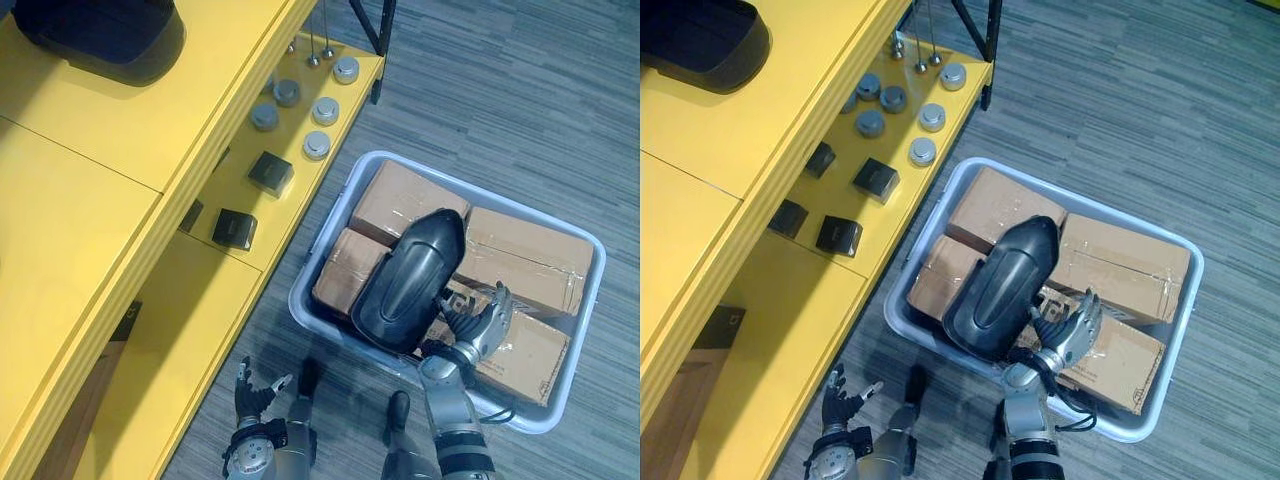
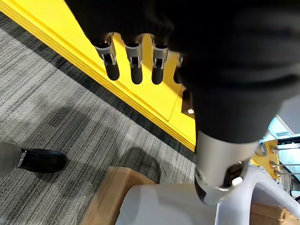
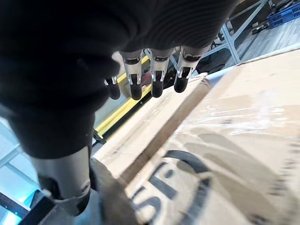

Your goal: Walk over and take plastic housings, then place them on the shelf

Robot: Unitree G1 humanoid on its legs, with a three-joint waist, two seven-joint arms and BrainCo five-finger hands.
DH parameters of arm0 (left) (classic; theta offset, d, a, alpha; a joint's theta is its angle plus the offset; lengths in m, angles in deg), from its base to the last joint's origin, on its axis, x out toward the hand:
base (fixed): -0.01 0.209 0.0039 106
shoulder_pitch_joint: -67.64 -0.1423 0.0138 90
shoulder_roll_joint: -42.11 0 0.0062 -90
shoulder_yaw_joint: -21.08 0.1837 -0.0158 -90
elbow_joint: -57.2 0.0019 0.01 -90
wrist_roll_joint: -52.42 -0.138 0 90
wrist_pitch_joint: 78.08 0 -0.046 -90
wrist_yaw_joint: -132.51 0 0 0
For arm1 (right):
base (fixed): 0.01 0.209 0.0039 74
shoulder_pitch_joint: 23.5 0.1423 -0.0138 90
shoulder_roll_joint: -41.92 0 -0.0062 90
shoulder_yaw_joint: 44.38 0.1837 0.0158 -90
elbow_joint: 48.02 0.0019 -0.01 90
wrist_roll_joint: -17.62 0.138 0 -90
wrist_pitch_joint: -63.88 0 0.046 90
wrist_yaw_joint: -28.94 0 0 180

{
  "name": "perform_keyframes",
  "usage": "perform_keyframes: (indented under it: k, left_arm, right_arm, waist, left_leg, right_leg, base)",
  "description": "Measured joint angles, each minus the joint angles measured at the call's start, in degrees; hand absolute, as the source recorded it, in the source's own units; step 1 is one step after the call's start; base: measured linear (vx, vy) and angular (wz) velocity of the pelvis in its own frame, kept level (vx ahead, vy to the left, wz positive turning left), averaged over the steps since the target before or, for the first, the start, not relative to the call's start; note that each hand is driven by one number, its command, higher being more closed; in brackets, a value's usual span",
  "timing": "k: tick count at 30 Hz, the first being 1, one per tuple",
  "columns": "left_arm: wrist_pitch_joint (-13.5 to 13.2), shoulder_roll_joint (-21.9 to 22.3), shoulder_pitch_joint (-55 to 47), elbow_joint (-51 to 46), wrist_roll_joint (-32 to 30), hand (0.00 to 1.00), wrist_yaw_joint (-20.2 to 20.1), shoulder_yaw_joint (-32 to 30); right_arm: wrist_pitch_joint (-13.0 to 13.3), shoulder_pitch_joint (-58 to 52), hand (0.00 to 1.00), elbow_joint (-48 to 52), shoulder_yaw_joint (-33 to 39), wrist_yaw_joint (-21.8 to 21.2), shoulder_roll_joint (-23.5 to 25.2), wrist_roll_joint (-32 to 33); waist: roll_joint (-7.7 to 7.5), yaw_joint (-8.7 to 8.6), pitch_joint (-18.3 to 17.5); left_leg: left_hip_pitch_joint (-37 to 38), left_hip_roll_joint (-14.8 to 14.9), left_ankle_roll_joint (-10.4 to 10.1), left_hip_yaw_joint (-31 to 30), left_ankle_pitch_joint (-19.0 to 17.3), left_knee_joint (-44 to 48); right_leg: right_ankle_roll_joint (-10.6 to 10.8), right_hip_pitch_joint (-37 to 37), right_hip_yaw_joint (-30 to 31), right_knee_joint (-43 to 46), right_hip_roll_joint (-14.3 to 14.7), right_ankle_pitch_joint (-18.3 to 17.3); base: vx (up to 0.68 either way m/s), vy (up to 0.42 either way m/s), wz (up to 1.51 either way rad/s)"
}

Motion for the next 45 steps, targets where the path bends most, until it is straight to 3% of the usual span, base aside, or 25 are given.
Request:
perform_keyframes:
  k: [5,10,17,24,28,33,35,36,41,45]
  left_arm:
    - [1.0,-0.1,-0.5,1.3,0.0,0.00,-0.1,-2.0]
    - [1.5,-0.4,-0.6,1.3,0.1,0.00,-1.1,-2.5]
    - [1.8,-0.5,-0.5,1.2,1.4,0.00,-2.7,-2.6]
    - [2.3,-0.7,-0.7,-3.6,2.2,0.00,-3.0,-4.4]
    - [2.6,-0.6,-2.1,-17.3,2.0,0.00,-4.0,-4.4]
    - [2.2,-0.8,-3.0,-30.9,1.9,0.00,-5.3,-5.7]
    - [2.1,-0.9,-3.1,-33.3,2.3,0.00,-6.1,-6.4]
    - [1.7,-1.5,-2.8,-34.8,4.0,0.00,-7.6,-6.2]
    - [1.1,-5.0,1.2,-33.4,11.7,0.00,-10.9,-0.4]
    - [1.1,-7.4,9.0,-24.2,25.2,0.00,-14.3,7.8]
  right_arm:
    - [3.2,-0.3,1.00,-5.1,-5.6,-8.1,-1.0,10.5]
    - [5.3,5.6,1.00,-15.1,-3.6,-12.7,-3.6,15.3]
    - [6.9,16.0,1.00,-25.2,-0.1,-15.5,-7.5,19.3]
    - [6.7,18.2,1.00,-24.5,0.2,-17.7,-10.4,19.6]
    - [5.0,12.8,1.00,-11.8,-2.6,-19.7,-13.8,14.3]
    - [4.8,4.9,1.00,0.9,-5.0,-21.8,-18.6,3.5]
    - [4.9,3.2,1.00,2.8,-6.0,-22.8,-20.8,0.8]
    - [5.0,1.5,1.00,4.8,-7.5,-24.3,-23.3,-1.6]
    - [6.6,0.0,1.00,7.1,-10.7,-27.0,-27.3,-4.5]
    - [7.7,0.4,1.00,7.2,-14.8,-27.7,-29.1,-5.7]
  waist:
    - [0.00,-0.96,0.0]
    - [-0.01,-0.95,0.0]
    - [-0.01,-0.64,0.0]
    - [-0.02,-0.53,0.0]
    - [-0.14,-0.91,-0.1]
    - [-0.75,-3.19,-1.6]
    - [-1.04,-4.02,-2.8]
    - [-1.24,-4.37,-5.3]
    - [-1.60,-5.82,-9.1]
    - [-1.85,-6.37,-12.1]
  left_leg:
    - [0.6,0.3,0.1,1.0,-0.2,-0.1]
    - [1.3,0.4,0.1,1.0,0.0,-0.5]
    - [2.3,0.5,0.2,0.9,1.0,-2.5]
    - [2.3,0.4,0.3,1.0,1.3,-2.6]
    - [3.2,0.4,0.2,1.0,1.3,-2.8]
    - [5.6,0.5,0.2,1.5,1.3,-4.1]
    - [7.1,0.5,0.2,2.0,1.3,-5.0]
    - [7.9,0.5,0.2,2.5,1.3,-5.8]
    - [9.7,0.8,0.2,2.8,1.3,-6.6]
    - [10.6,1.3,0.0,3.3,1.5,-7.1]
  right_leg:
    - [0.0,-0.3,1.0,0.4,0.1,0.0]
    - [0.0,0.2,1.0,0.4,0.1,0.0]
    - [0.0,0.4,1.0,0.3,0.2,0.0]
    - [0.0,0.5,0.9,0.2,0.2,0.0]
    - [0.0,1.5,0.9,0.0,0.2,0.0]
    - [0.0,3.4,0.9,-0.7,0.2,0.0]
    - [0.1,4.4,1.0,-1.0,0.2,0.0]
    - [0.1,4.6,1.2,-1.3,0.2,0.0]
    - [0.1,6.3,1.3,-2.0,0.4,0.0]
    - [0.0,6.6,1.8,-2.0,0.8,0.0]
  base:
    - [-0.01,0.011,-0.11]
    - [0.00,0.000,0.00]
    - [0.00,0.009,0.02]
    - [0.00,0.004,0.00]
    - [0.00,0.000,0.00]
    - [0.03,0.022,-0.05]
    - [0.04,0.027,-0.09]
    - [0.04,0.020,-0.09]
    - [0.03,0.016,-0.04]
    - [-0.01,0.005,-0.09]
